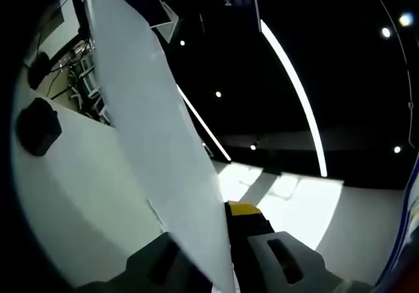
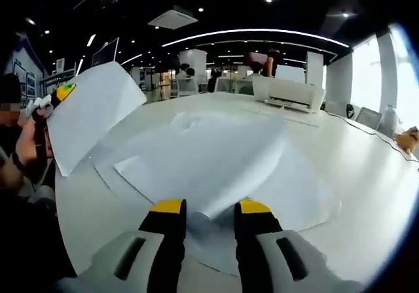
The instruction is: Organize the stack of printing papers by aligning and flattening the scattered papers on the table
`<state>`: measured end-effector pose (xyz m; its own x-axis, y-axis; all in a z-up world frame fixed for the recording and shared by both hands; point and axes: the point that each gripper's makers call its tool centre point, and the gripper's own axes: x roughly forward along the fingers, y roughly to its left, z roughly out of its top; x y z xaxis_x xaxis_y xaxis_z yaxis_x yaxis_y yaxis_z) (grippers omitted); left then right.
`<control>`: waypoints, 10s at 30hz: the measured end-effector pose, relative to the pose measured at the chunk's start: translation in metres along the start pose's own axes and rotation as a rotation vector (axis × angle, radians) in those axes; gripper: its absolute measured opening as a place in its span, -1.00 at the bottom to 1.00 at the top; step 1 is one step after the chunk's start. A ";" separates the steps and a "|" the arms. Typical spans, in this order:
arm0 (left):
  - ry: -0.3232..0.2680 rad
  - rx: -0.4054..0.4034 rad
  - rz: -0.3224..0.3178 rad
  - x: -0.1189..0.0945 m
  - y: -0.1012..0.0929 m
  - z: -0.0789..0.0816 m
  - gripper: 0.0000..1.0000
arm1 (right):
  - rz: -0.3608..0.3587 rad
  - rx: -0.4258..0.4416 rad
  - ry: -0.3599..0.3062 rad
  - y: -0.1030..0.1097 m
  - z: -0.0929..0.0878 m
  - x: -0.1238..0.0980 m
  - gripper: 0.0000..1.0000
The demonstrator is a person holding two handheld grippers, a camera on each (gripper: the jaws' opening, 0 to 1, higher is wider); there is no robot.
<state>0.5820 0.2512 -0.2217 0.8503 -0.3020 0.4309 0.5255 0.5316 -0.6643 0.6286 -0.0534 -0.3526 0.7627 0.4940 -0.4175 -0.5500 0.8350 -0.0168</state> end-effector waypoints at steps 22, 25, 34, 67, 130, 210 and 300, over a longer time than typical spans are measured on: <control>0.004 -0.005 -0.002 0.000 -0.001 -0.002 -0.89 | 0.010 -0.049 -0.005 0.007 0.002 0.001 -0.88; 0.005 -0.006 -0.002 0.000 -0.001 -0.002 -0.89 | 0.013 -0.030 -0.001 0.006 0.002 0.002 -0.92; 0.010 -0.008 0.000 0.001 -0.002 -0.004 -0.89 | 0.015 0.049 -0.029 -0.002 0.009 -0.003 -1.00; 0.023 -0.018 0.010 0.002 0.000 -0.009 -0.87 | -0.085 0.050 -0.263 -0.036 0.073 -0.063 -1.00; 0.080 -0.059 0.018 0.005 -0.005 -0.028 -0.60 | 0.154 -0.070 -0.589 0.063 0.196 -0.140 -1.00; 0.102 -0.072 0.003 0.006 -0.009 -0.035 -0.61 | 0.495 0.477 -0.493 0.117 0.159 -0.065 -1.00; 0.077 -0.079 -0.001 0.004 -0.010 -0.033 -0.70 | 0.613 0.387 -0.200 0.205 0.080 -0.028 -1.00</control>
<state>0.5811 0.2188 -0.2337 0.8478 -0.3644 0.3852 0.5244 0.4685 -0.7110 0.5217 0.1229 -0.2714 0.4259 0.9015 -0.0763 -0.7652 0.4039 0.5014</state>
